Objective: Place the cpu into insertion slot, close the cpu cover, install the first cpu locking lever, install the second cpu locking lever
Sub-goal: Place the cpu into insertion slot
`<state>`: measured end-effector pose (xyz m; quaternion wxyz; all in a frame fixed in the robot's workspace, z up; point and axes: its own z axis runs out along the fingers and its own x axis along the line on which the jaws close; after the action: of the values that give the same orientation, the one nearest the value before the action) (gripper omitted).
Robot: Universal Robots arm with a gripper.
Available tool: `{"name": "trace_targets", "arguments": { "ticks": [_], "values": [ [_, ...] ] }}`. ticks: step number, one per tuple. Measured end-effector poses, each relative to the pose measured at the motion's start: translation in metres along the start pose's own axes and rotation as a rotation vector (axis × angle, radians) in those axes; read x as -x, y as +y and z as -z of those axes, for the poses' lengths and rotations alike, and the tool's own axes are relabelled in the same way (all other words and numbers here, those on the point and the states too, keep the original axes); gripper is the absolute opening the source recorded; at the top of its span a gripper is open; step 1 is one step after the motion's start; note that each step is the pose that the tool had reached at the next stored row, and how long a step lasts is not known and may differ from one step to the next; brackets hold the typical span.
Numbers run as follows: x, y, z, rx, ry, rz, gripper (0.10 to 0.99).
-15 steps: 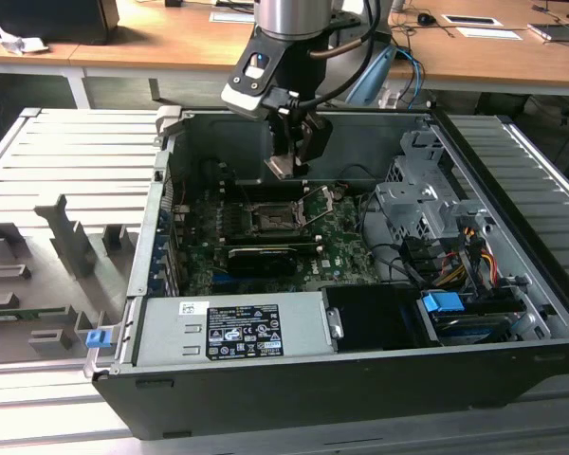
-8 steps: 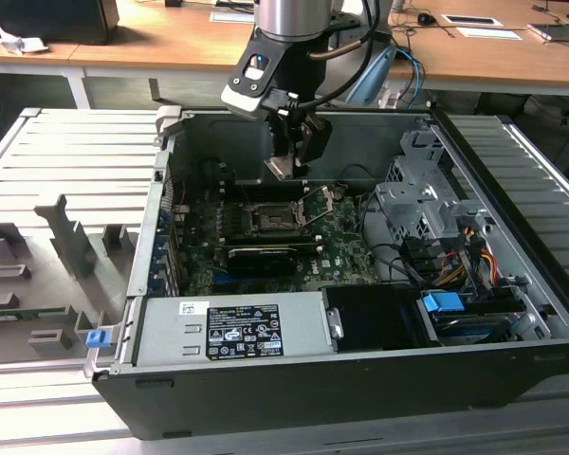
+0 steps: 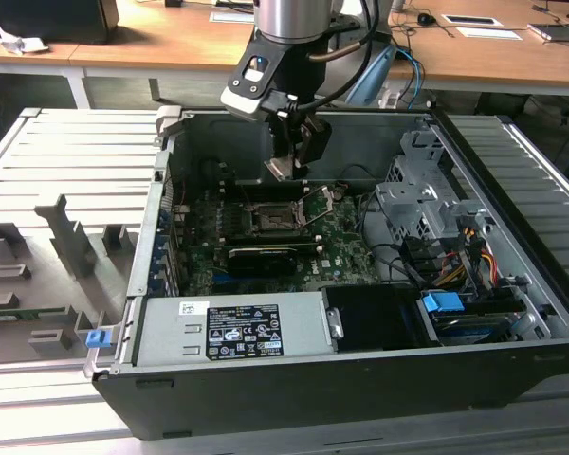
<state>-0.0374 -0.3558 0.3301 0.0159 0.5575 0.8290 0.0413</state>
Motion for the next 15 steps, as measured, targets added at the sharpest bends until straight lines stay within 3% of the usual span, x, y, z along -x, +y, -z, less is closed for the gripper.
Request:
{"name": "trace_targets", "arguments": {
  "ticks": [15],
  "values": [
    [0.0001,-0.0003,-0.0029,0.000,-0.0009,-0.010,0.525]
  ]
}}
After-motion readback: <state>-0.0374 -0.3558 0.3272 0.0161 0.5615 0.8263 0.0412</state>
